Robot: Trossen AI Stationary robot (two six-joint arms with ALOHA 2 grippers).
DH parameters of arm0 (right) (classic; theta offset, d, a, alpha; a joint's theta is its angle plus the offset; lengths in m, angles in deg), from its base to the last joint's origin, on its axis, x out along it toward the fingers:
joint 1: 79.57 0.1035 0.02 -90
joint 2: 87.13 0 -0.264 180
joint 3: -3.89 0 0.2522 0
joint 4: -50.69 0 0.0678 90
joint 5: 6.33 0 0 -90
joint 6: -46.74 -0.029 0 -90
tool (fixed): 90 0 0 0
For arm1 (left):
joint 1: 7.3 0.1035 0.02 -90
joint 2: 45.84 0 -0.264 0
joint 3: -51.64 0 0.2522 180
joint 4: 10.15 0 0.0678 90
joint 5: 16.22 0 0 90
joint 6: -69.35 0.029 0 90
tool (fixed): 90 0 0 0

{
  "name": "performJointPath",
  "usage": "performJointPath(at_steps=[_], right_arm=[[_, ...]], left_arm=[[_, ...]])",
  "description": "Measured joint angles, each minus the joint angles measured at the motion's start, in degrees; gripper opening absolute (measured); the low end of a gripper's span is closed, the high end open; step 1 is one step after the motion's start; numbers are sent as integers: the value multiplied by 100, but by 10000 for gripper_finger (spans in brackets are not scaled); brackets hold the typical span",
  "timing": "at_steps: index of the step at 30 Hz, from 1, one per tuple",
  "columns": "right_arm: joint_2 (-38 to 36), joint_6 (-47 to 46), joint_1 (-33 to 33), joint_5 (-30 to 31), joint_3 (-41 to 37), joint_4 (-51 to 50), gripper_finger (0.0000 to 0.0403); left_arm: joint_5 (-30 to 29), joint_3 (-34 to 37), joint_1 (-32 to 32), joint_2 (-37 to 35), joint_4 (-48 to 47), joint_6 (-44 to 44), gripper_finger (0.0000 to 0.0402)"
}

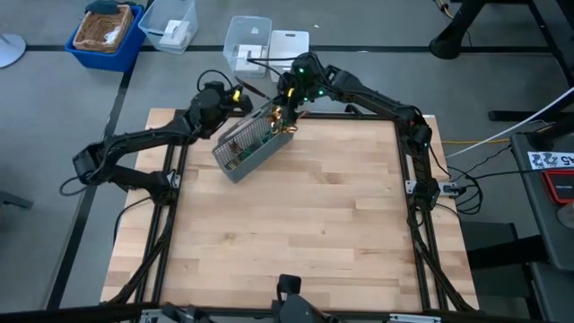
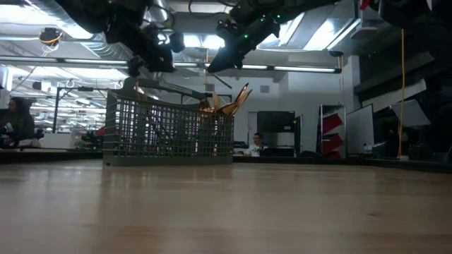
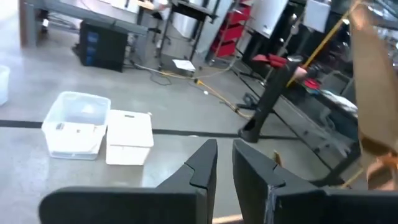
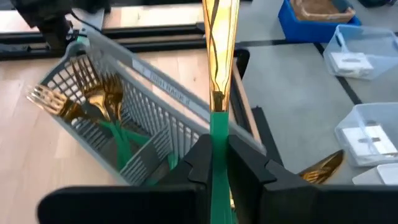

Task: Sort silverware
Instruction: Put the green-gold table knife into the silverware basket

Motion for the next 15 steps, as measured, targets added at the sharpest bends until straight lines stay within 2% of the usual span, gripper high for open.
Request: performJointPath(at_steps=[7, 15], right_arm=[[0, 11, 0, 0, -376, 166, 40], [0, 17, 0, -2, -732, 859, 40]], left_arm=[[88, 0, 302, 7, 48, -120, 40], [583, 0, 305, 347, 798, 26, 40]])
